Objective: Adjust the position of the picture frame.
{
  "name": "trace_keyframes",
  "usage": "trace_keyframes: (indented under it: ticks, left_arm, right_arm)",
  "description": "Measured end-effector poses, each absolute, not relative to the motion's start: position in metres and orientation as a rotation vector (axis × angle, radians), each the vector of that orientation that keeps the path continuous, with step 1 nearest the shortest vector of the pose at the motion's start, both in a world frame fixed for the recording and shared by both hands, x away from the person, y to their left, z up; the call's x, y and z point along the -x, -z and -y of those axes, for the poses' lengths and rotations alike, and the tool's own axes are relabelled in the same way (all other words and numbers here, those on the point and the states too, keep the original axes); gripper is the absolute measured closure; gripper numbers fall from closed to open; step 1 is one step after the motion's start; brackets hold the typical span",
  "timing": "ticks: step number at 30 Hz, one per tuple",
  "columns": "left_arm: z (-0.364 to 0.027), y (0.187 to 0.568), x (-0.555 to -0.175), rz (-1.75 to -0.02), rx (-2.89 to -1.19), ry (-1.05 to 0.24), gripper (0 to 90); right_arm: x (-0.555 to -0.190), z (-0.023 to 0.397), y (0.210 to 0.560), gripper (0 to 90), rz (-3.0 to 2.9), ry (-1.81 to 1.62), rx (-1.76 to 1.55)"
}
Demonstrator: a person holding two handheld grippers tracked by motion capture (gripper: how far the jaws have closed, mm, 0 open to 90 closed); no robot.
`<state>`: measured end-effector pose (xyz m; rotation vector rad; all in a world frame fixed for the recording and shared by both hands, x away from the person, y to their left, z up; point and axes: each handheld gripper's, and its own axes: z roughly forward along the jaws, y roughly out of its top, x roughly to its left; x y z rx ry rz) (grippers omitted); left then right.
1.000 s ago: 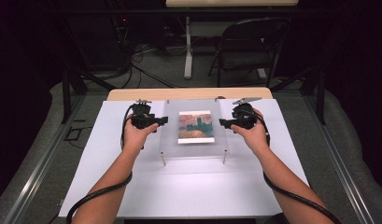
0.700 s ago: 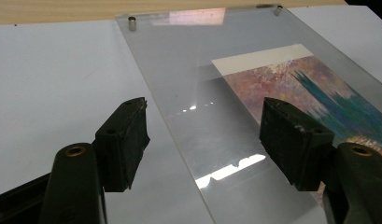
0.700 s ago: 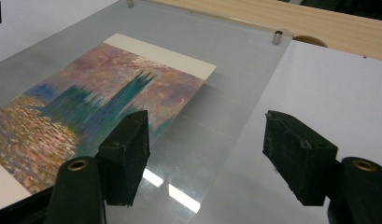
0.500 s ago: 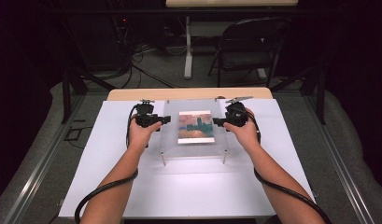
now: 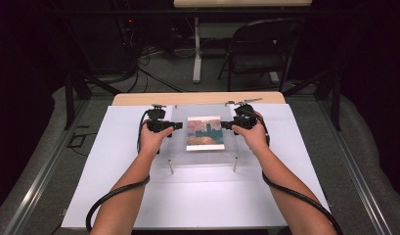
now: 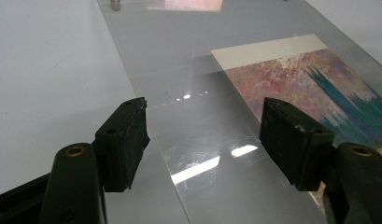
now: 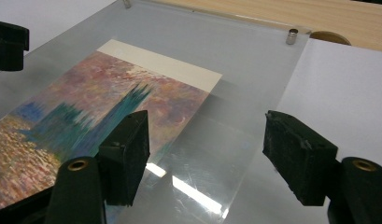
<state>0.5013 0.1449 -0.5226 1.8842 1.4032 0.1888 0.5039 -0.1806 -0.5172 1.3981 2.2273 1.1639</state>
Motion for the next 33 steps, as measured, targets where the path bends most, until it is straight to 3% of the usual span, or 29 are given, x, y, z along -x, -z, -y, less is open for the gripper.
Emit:
trace_keyframes:
  ticks: [33]
  left_arm:
    - [-0.147, 0.536, -0.509, -1.443, -1.853, -0.097, 30.7]
  right_arm:
    - [-0.516, 0.173, 0.522, 32.5, -2.278, -1.154, -1.483]
